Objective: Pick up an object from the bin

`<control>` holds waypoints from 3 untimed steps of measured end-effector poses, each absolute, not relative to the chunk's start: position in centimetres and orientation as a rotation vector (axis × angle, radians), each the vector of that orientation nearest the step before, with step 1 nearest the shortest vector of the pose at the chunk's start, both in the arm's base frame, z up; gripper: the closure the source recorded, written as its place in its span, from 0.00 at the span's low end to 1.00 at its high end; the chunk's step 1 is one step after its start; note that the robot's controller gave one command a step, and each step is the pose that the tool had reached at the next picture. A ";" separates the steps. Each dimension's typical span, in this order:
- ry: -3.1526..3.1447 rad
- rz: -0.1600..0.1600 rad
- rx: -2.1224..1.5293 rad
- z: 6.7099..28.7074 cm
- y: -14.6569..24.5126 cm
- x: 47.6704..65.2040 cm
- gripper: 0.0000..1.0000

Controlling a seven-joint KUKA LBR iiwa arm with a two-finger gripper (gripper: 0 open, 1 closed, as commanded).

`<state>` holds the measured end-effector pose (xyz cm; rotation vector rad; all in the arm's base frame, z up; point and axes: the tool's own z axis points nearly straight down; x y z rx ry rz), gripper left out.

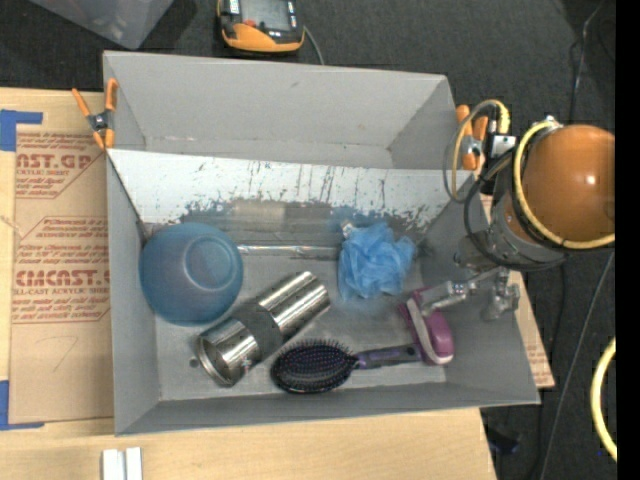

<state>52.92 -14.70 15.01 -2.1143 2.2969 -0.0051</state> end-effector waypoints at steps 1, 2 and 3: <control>2.679 0.004 -1.603 12.4 -13.8 53.2 0.00; 2.072 -0.002 -2.317 11.6 -14.3 49.5 1.00; 2.073 -0.001 -2.316 11.6 -14.3 49.5 1.00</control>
Offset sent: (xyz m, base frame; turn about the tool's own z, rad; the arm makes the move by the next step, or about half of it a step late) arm -0.0353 -0.0052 -0.0350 -0.1921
